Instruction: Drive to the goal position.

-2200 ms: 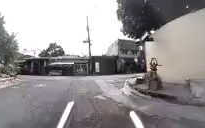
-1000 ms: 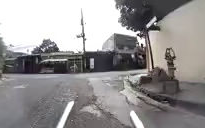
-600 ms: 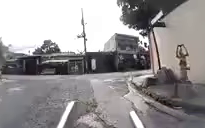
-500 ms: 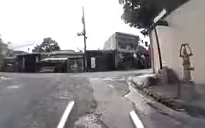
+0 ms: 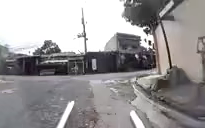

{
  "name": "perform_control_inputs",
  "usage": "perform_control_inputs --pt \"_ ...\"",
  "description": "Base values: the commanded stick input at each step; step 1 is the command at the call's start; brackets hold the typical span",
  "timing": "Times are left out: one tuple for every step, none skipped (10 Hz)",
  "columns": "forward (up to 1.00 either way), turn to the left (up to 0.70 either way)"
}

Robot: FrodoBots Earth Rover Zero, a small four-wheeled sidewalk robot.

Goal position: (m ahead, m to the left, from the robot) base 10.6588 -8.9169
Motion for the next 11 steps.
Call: perform_control_inputs --pt "0.85 0.00" --pt "0.85 0.00" --pt "0.85 0.00" --pt "0.85 0.00" --pt "0.85 0.00" --pt "0.85 0.00" --pt "0.85 0.00" --pt "0.85 0.00" --pt "0.85 0.00" --pt "0.85 0.00" --pt "0.85 0.00"
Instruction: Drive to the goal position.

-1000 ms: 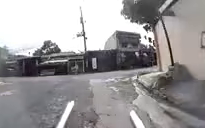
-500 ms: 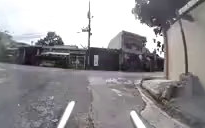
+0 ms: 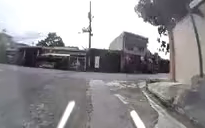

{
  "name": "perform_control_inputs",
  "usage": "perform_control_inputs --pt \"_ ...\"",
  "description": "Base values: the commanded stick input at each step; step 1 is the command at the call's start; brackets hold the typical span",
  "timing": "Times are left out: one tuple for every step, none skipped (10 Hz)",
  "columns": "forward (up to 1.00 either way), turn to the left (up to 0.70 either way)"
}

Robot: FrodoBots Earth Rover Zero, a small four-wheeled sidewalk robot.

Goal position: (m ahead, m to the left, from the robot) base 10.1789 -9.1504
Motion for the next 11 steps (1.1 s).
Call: perform_control_inputs --pt "0.85 0.00" --pt "0.85 0.00" --pt "0.85 0.00" --pt "0.85 0.00" --pt "0.85 0.00" --pt "0.85 -0.30" --pt "0.85 -0.34" --pt "0.85 -0.34" --pt "0.85 -0.11" --pt "0.85 0.00" --pt "0.85 0.00"
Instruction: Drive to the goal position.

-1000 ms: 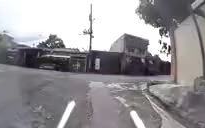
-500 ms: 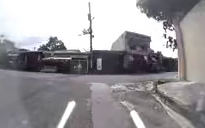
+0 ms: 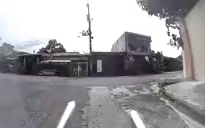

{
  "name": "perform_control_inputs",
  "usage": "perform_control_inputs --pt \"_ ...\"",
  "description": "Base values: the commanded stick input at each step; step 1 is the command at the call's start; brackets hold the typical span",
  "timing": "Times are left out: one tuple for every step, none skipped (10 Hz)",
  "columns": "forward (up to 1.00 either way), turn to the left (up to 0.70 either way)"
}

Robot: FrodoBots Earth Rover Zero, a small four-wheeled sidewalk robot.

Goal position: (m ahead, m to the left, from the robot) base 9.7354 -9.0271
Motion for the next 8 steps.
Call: perform_control_inputs --pt "0.85 0.00" --pt "0.85 0.00" --pt "0.85 0.00" --pt "0.85 0.00" --pt "0.85 0.00" --pt "0.85 0.00" --pt "0.85 0.00" --pt "0.85 -0.08"
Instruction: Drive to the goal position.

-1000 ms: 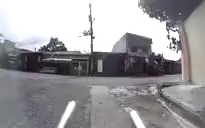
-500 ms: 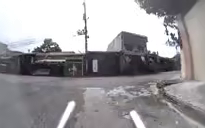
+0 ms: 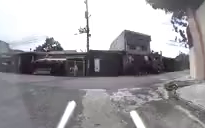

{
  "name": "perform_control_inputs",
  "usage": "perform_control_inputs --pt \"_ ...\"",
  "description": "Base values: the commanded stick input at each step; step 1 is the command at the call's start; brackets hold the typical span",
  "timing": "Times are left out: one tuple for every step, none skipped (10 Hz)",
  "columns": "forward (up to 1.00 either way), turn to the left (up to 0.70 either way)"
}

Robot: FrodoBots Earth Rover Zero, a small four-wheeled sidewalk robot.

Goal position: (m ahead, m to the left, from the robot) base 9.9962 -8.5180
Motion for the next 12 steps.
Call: perform_control_inputs --pt "0.85 -0.34" --pt "0.85 -0.34" --pt "0.85 -0.34" --pt "0.85 -0.34" --pt "0.85 -0.34" --pt "0.85 -0.34" --pt "0.85 -0.34" --pt "0.85 -0.34" --pt "0.85 -0.34" --pt "0.85 -0.34" --pt "0.85 -0.34" --pt "0.85 -0.34"
